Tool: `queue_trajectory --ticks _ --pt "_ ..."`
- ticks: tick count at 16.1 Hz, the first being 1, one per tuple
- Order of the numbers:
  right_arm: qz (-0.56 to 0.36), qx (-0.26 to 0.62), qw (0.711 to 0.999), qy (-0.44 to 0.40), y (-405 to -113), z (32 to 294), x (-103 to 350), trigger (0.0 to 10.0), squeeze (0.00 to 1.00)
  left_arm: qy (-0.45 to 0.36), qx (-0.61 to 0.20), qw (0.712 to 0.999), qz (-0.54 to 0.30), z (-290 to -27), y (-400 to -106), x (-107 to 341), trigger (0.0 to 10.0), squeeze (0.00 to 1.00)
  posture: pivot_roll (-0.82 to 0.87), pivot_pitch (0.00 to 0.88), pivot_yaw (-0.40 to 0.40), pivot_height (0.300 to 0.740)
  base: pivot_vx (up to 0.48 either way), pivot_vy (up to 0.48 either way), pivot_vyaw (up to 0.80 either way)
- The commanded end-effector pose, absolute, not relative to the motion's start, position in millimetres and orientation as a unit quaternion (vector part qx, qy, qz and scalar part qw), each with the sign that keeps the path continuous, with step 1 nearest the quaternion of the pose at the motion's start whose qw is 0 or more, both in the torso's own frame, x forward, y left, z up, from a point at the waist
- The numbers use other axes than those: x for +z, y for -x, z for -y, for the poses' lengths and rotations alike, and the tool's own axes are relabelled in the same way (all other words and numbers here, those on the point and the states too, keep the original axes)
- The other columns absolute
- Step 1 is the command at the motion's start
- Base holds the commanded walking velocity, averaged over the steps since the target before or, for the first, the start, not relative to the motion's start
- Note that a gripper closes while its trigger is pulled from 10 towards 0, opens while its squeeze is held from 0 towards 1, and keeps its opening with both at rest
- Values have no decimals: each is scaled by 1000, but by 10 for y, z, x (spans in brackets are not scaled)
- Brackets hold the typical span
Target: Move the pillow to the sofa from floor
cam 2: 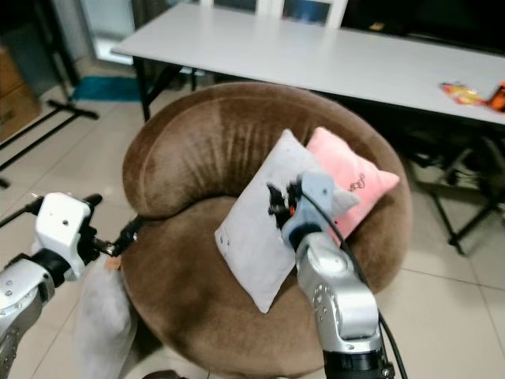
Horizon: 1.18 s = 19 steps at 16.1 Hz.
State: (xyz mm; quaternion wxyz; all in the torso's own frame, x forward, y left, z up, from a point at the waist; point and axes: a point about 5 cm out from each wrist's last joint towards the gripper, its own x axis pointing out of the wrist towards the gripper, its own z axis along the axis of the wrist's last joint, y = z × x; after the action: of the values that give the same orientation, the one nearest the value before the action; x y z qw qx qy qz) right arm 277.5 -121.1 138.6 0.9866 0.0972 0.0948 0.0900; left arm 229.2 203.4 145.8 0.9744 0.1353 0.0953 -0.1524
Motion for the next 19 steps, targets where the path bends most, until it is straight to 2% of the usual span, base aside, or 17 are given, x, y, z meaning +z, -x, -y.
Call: queue_trajectory --ticks 1,6,13,19 --pt "-97 79 988 -91 -2766 1303 1386 10000 0 -137 -158 974 -92 -1990 -2319 1454 10000 0 11 0 -44 740 0 352 0" --pt "-101 108 985 -85 -2779 1237 1413 10000 0 -135 -150 975 -90 -1984 -2331 1456 10000 0 17 0 -58 740 0 362 0" --pt "-104 108 986 -77 -2783 1282 1391 10000 0 -136 -149 976 -85 -1981 -2338 1466 10000 0 17 0 -58 740 0 354 779" --pt "-113 93 986 -82 -2772 1300 1340 10000 0 -143 -138 978 -60 -1987 -2371 1515 10000 0 17 0 -51 740 0 0 0"
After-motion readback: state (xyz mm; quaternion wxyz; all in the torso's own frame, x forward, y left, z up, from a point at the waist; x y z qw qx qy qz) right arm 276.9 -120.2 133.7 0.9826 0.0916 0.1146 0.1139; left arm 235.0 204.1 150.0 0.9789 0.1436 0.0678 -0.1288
